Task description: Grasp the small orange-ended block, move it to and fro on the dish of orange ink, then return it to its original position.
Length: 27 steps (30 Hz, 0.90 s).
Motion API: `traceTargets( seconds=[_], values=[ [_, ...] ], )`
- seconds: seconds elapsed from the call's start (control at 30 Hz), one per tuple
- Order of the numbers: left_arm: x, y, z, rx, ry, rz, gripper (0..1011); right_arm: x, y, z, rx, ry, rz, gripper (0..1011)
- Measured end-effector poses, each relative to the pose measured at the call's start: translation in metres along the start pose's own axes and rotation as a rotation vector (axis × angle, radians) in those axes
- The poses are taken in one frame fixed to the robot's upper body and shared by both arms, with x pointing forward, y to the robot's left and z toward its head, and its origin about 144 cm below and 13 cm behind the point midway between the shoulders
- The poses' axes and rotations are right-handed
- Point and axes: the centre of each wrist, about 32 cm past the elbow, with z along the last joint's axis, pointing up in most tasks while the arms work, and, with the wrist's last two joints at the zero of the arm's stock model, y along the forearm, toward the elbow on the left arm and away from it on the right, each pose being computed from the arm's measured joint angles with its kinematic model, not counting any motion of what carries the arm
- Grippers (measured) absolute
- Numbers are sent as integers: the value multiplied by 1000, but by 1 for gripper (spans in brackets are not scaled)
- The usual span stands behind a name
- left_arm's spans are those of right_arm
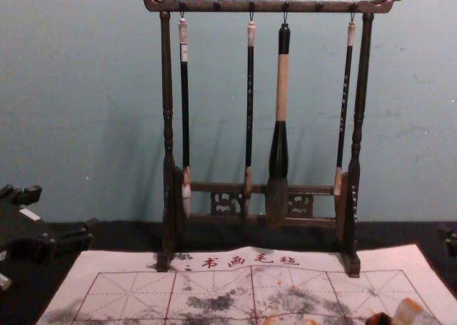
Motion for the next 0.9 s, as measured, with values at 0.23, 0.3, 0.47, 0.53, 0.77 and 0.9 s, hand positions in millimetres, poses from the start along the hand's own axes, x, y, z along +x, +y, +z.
traceTargets(
  seconds=[0.23,0.3,0.47,0.53,0.77,0.9],
  values=[
    [0,0,0,0,0,0,1001,0,0,0,1,0,0,1003],
    [0,0,0,0,0,0,1001,0,0,0,1,0,0,1003],
    [0,0,0,0,0,0,1001,1,0,0,1,0,0,1003],
    [0,0,0,0,0,0,1001,1,0,0,1,0,0,1003],
    [0,0,0,0,0,0,1001,1,0,0,1,0,0,1003],
    [0,0,0,0,0,0,1001,1,0,0,1,0,0,1003]
  ],
)
